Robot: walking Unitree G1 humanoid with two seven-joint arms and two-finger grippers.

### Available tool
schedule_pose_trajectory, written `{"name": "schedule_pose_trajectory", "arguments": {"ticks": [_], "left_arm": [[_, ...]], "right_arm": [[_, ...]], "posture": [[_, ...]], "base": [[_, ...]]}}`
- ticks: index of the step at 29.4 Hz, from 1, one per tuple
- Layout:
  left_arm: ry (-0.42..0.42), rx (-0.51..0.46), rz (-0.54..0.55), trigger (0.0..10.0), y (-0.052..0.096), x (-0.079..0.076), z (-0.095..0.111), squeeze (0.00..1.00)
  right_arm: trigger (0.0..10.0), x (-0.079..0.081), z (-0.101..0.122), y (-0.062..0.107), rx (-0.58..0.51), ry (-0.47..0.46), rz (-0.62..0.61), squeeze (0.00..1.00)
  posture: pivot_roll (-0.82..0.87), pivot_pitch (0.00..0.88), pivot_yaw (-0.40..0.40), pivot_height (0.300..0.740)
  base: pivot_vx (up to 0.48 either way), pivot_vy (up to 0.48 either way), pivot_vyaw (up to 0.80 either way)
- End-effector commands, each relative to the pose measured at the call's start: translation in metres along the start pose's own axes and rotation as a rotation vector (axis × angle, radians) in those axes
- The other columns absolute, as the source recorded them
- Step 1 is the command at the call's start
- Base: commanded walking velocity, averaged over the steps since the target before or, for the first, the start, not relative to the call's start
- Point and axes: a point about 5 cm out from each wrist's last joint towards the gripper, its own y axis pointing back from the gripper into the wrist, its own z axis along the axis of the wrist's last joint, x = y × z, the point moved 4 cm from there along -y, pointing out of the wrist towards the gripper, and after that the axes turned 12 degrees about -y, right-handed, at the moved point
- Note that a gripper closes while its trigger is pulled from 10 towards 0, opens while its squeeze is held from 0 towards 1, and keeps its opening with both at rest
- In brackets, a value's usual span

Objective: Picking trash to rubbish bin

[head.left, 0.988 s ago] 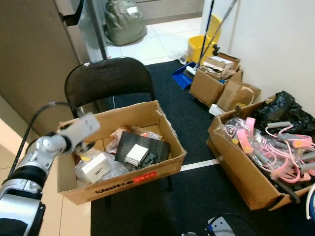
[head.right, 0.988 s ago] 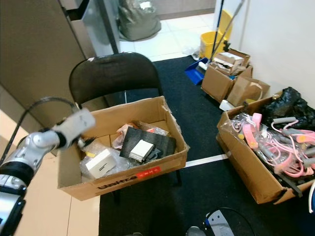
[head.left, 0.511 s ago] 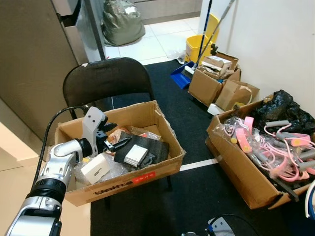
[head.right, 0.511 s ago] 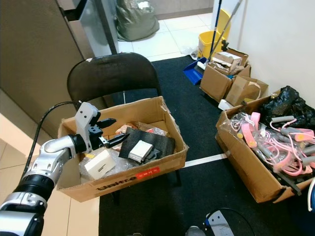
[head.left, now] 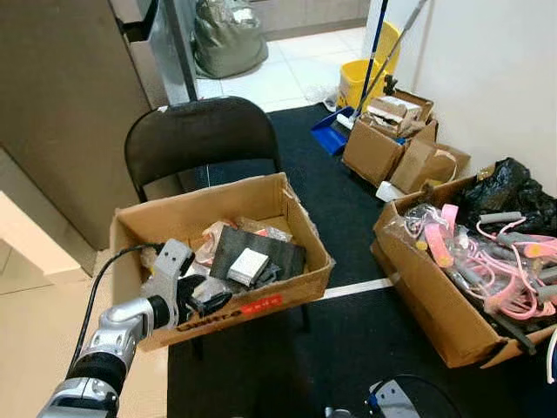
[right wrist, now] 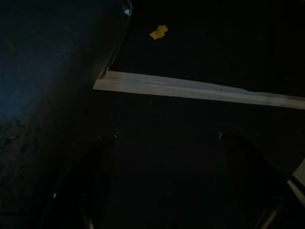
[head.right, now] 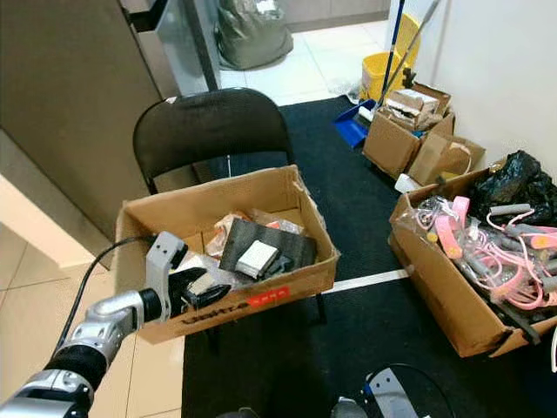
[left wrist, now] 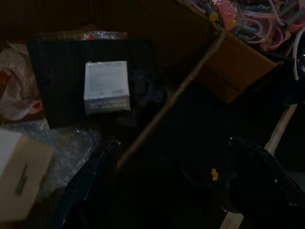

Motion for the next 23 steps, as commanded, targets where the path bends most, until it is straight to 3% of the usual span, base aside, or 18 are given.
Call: {"name": "schedule_pose_trajectory", "arguments": {"ticks": [1, 12, 19, 23], "left_arm": [[0.030, 0.026, 0.010, 10.0, 0.003, -0.003, -0.012, 0.00], [0.040, 0.048, 0.022, 10.0, 0.002, -0.003, -0.018, 0.00], [0.060, 0.144, 0.059, 10.0, 0.008, -0.005, -0.042, 0.00], [0.129, 0.214, 0.109, 10.0, 0.019, -0.008, -0.067, 0.00]], "right_arm": [[10.0, 0.008, -0.004, -0.001, 0.012, -0.002, 0.023, 0.00], [10.0, 0.007, -0.003, -0.001, 0.008, 0.001, 0.021, 0.00], [10.0, 0.006, -0.001, -0.001, 0.005, 0.002, 0.019, 0.00], [10.0, 0.007, -0.002, -0.001, 0.006, 0.004, 0.019, 0.00]], "posture": [[0.05, 0.118, 0.097, 0.740], [0.05, 0.110, 0.095, 0.740], [0.05, 0.107, 0.093, 0.740], [0.05, 0.104, 0.094, 0.740]], "base": [[-0.330, 0.000, 0.00], [-0.335, 0.000, 0.00], [-0.342, 0.000, 0.00], [-0.338, 0.000, 0.00]]}}
